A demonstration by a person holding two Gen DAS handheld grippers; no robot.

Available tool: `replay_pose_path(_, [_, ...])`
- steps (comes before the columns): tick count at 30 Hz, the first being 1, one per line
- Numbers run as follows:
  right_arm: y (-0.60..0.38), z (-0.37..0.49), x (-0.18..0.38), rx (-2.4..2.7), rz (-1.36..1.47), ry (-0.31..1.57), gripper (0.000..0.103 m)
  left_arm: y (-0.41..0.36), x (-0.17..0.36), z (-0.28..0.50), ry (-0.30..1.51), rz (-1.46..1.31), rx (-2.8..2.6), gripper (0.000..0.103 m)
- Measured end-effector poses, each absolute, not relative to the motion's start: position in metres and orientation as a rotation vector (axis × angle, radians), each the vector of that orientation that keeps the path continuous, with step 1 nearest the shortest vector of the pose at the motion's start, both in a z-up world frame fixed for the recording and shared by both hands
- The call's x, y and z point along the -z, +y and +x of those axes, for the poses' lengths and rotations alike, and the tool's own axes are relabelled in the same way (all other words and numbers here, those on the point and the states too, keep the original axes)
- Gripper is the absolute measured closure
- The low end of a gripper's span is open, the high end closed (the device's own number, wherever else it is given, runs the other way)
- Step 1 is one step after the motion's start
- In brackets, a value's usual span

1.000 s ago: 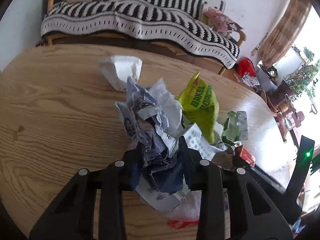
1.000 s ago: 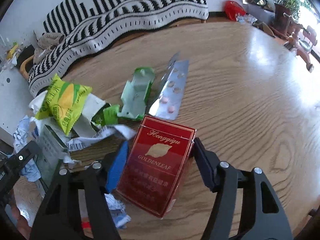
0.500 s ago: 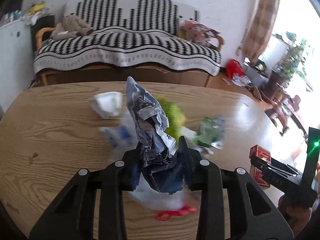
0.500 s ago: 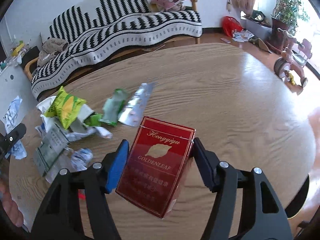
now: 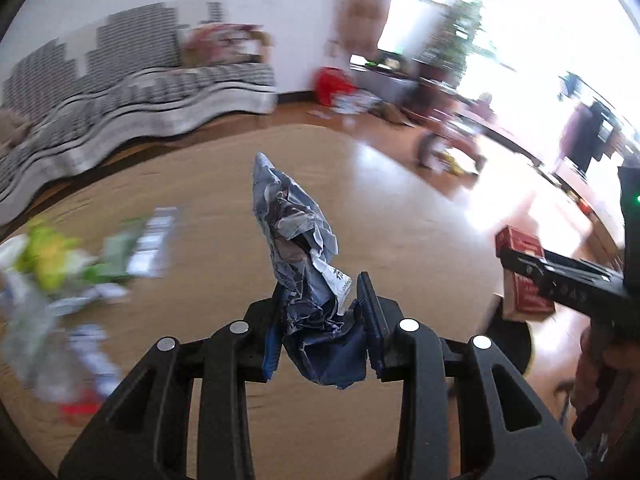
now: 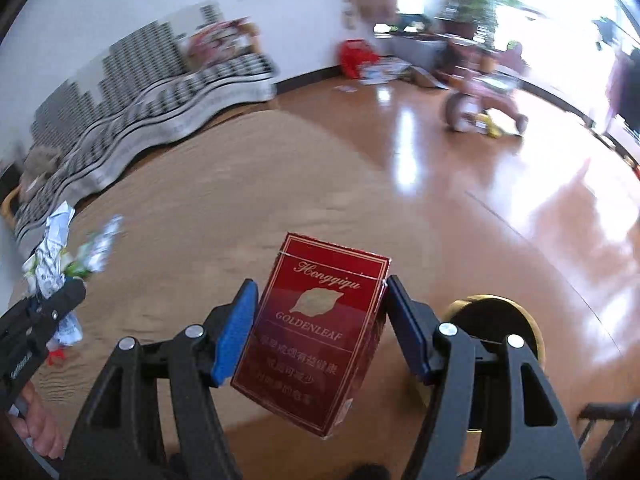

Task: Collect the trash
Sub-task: 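Carry both items over the bin and open both tools to drop them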

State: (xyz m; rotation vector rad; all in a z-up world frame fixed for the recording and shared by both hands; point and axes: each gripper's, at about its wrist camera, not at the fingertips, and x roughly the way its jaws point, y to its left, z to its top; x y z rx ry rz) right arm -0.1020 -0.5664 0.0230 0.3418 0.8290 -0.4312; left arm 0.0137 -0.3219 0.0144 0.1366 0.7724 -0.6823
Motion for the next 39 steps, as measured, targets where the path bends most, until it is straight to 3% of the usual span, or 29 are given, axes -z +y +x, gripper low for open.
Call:
replay_pose_path(7, [-0.689, -0.203, 0.018, 0.613, 0.513, 0.854, 0.039, -0.455, 0.023, -0.058, 0.794, 0.259, 0.938, 0.070])
replay_pose_path(15, [-0.750, -0.260, 0.066, 0.680, 0.640, 0.931, 0.039, -0.550, 0.086, -0.113, 0.881, 0.370, 1.103, 0.070])
replay_pose_path(32, [-0.766, -0.268, 0.081, 0.664, 0.657, 0.950, 0.036, -0.602, 0.132, -0.112, 0.986, 0.375, 1.143, 0.069])
replay_pose_path(35, [-0.765, -0.268, 0.078, 0.691, 0.650, 0.936, 0.023, -0.603, 0.131, -0.117, 0.960, 0.391, 1.145, 0.041])
replay_pose_path(39, [-0.764, -0.268, 0.073, 0.702, 0.650, 0.914, 0.023, -0.601, 0.127, -0.118, 0.940, 0.391, 1.145, 0.037])
